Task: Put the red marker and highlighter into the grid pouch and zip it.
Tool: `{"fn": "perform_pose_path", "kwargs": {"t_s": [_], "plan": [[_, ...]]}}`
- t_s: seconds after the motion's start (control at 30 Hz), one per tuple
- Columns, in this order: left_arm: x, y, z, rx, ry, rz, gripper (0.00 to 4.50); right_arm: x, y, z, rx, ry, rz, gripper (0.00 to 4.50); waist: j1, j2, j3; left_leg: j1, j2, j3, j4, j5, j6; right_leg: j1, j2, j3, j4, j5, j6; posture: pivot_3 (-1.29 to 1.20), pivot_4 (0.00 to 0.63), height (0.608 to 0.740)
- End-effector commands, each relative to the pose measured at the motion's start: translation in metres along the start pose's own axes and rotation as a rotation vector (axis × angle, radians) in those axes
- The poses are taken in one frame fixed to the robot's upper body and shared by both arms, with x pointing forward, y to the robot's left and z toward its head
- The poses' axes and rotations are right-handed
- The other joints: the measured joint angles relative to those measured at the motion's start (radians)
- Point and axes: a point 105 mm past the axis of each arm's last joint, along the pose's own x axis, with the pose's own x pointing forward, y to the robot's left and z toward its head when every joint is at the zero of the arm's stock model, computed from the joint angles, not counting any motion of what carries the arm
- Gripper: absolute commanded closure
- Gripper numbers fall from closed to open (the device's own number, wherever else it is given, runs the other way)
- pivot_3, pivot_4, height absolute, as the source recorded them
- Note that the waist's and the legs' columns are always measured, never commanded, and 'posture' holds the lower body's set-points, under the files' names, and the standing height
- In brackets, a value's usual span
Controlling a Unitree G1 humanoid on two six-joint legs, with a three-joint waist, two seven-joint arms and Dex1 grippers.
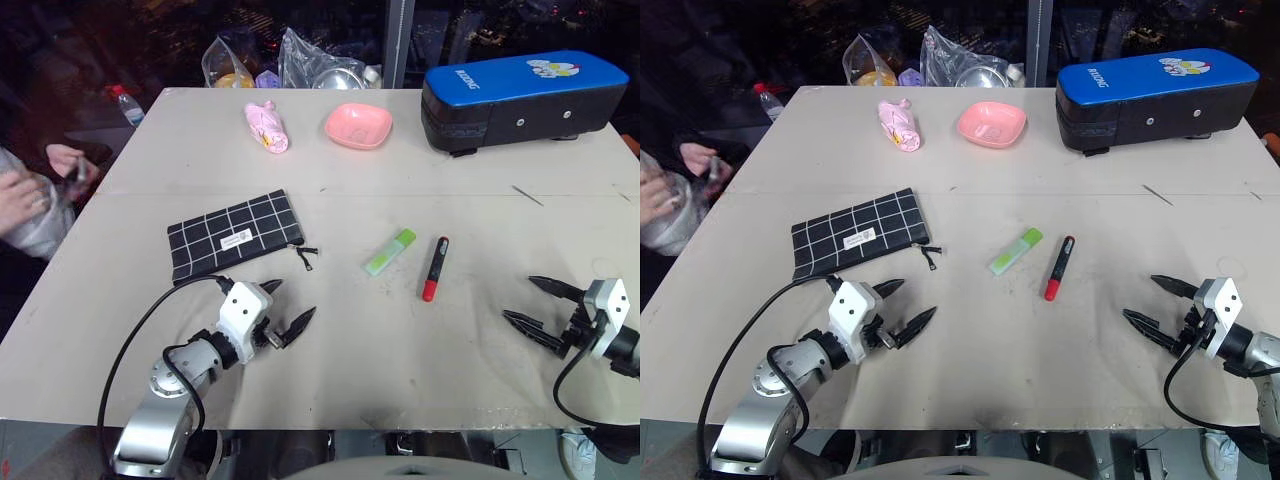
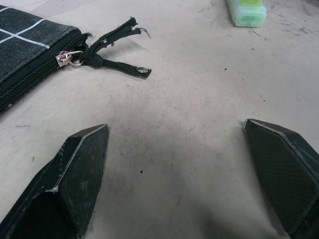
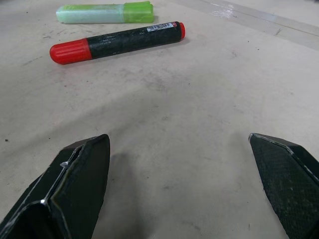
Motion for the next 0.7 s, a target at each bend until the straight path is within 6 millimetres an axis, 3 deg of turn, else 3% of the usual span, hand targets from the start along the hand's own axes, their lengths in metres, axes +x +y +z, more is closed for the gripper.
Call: {"fn": "perform_pose_path", "kwargs": {"t_s": [0.03,0.27,0.7], "plan": [[-0.004,0.0034,0.0004,0.009,0.0,0.013,0.08,-0.0051,-0.0061,0.0076,-0.04,-0.011,-0.014,0.0,0.0,0.0,0.0,0.0,0.0,0.0,0.0,0.0,0.0,0.0,0.0,0.0,0.0,0.0,0.0,0.0,0.15,0.686],[-0.0047,0.0021,-0.0009,-0.005,-0.002,0.01,0.08,-0.0063,-0.0053,0.0035,-0.037,-0.005,-0.015,0.0,0.0,0.0,0.0,0.0,0.0,0.0,0.0,0.0,0.0,0.0,0.0,0.0,0.0,0.0,0.0,0.0,0.15,0.686],[-0.0077,0.0034,-0.0017,-0.001,-0.005,0.011,0.08,0.0006,-0.0011,0.0133,-0.04,-0.044,0.013,0.0,0.0,0.0,0.0,0.0,0.0,0.0,0.0,0.0,0.0,0.0,0.0,0.0,0.0,0.0,0.0,0.0,0.15,0.686]]}}
